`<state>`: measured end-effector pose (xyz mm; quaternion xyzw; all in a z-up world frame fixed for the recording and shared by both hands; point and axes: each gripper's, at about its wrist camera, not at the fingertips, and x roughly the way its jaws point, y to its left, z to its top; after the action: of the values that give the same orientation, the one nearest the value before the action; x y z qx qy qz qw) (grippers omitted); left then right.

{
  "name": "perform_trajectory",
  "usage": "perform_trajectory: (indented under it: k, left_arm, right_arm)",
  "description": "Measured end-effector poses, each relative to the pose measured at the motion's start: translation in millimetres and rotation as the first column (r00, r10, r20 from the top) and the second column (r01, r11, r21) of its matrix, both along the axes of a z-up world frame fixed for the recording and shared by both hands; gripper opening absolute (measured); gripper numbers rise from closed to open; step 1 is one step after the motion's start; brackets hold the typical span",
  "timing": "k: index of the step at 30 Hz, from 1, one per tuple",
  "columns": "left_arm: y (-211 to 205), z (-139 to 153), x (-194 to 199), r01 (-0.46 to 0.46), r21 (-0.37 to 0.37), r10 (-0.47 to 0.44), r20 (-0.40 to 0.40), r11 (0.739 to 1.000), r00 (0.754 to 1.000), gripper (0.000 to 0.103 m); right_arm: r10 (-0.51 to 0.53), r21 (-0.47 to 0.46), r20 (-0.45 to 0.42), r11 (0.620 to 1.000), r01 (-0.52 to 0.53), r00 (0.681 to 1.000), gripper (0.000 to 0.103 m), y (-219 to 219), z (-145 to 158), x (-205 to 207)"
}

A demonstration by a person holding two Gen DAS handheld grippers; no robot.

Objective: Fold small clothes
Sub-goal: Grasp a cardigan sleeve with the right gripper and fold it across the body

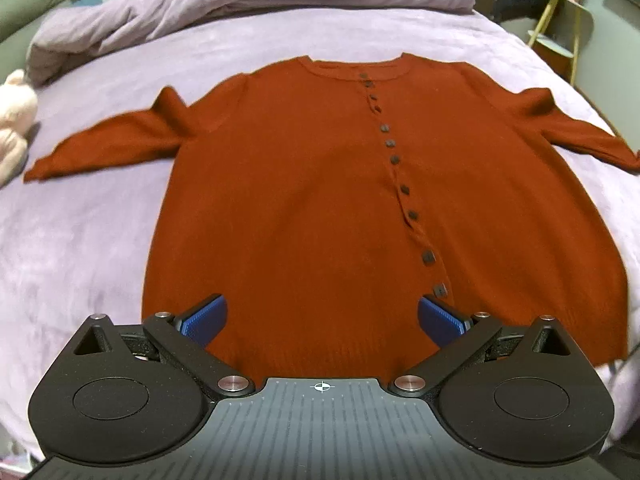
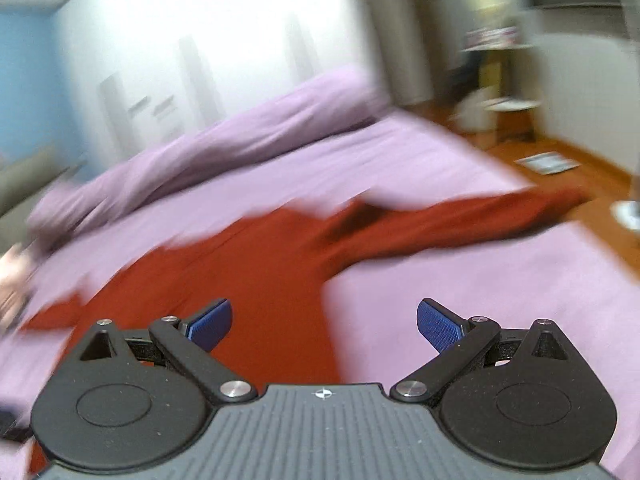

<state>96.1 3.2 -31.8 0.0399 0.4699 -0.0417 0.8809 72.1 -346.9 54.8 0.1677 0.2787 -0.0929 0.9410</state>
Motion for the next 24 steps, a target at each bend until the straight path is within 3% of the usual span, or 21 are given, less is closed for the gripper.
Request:
perform_trajectory:
  k: [2, 3, 8, 9, 13, 16, 18, 20, 24]
  left_arm:
    - [-2, -1, 11, -0.003, -0.016, 0.003, 0.005, 1.000, 1.000, 0.103]
    - [-3, -3, 16, -0.009, -0.036, 0.009, 0.000, 0.999, 1.000, 0.103]
    - [-3, -16, 40, -0.068, -0.162, 0.057, -0.074, 0.984, 0.996, 0.103]
    - [-3, -19, 43, -0.078, -0.183, 0.064, -0.082, 0.980, 0.995, 0.103]
    - [-1, -27, 51, -0.115, -0.217, 0.096, -0.097, 0.969, 0.991, 0.103]
    - [3, -29, 57, -0.124, -0.216, 0.109, -0.081, 0.968, 0.991, 0.103]
    - [8, -30, 58, -0.133, -0.229, 0.122, -0.063, 0.964, 0.990, 0.103]
    - [16, -30, 59, -0.142, -0.266, 0.139, -0.032, 0.953, 0.990, 0.103]
    - [26, -27, 65, -0.141, -0.275, 0.130, -0.056, 0.951, 0.990, 0.103]
  right_arm:
    - [-0.125, 0.029, 0.021, 0.992, 0.124, 0.992, 0.096, -46, -6, 14]
    - [-0.193, 0.065, 0.016, 0.979, 0.192, 0.981, 0.089, -71, -12, 22]
    - [-0.425, 0.283, -0.104, 0.854, 0.436, 0.899, 0.057, -172, -55, 58]
    - [-0.453, 0.319, -0.120, 0.825, 0.466, 0.883, 0.056, -187, -64, 63]
    - [-0.518, 0.355, -0.153, 0.766, 0.536, 0.842, 0.054, -215, -87, 80]
    - [-0.533, 0.340, -0.186, 0.753, 0.563, 0.825, 0.036, -217, -101, 94]
    - [-0.543, 0.283, -0.199, 0.765, 0.579, 0.816, 0.012, -218, -100, 96]
    - [-0.545, 0.256, -0.195, 0.774, 0.579, 0.815, 0.007, -221, -97, 93]
    - [-0.613, 0.243, -0.105, 0.748, 0.618, 0.783, 0.006, -222, -82, 64]
